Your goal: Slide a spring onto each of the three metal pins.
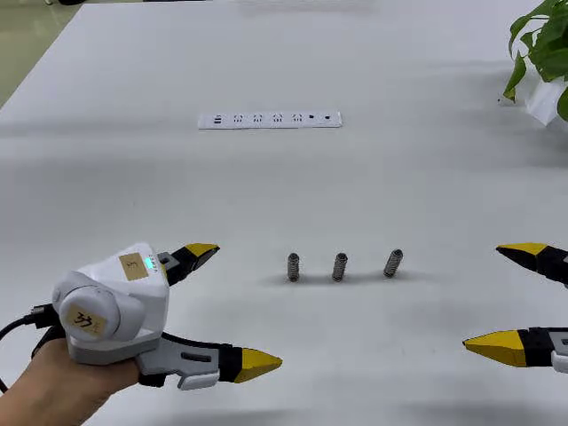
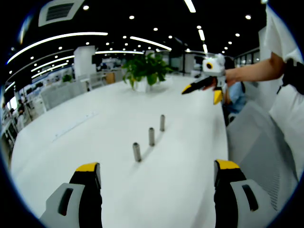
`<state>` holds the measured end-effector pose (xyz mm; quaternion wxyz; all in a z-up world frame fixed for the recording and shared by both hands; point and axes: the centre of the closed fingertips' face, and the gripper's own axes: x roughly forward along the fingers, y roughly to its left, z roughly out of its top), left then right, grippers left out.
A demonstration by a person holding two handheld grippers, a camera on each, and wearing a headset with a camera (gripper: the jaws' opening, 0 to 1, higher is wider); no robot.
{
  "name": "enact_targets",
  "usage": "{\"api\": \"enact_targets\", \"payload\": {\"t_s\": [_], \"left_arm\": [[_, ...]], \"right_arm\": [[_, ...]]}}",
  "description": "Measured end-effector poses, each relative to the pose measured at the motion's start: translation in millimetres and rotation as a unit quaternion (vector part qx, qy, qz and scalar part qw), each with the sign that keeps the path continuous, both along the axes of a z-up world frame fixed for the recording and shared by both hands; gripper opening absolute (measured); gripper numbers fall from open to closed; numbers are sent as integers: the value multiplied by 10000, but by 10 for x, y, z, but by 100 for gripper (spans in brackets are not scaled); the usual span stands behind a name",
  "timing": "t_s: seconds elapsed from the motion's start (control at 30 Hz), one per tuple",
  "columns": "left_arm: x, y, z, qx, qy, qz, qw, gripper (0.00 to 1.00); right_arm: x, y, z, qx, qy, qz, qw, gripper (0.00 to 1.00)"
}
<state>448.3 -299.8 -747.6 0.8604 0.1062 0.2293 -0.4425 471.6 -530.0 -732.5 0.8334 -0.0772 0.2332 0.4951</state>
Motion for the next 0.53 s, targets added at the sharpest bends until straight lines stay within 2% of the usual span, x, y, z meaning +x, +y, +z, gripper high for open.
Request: {"api": "enact_targets", "payload": {"t_s": [0.53], "left_arm": [[-4, -24, -5, -31, 18, -31, 10000, 100]], "right_arm": [[-3, 24, -2, 18, 13, 0, 10000, 90]]}}
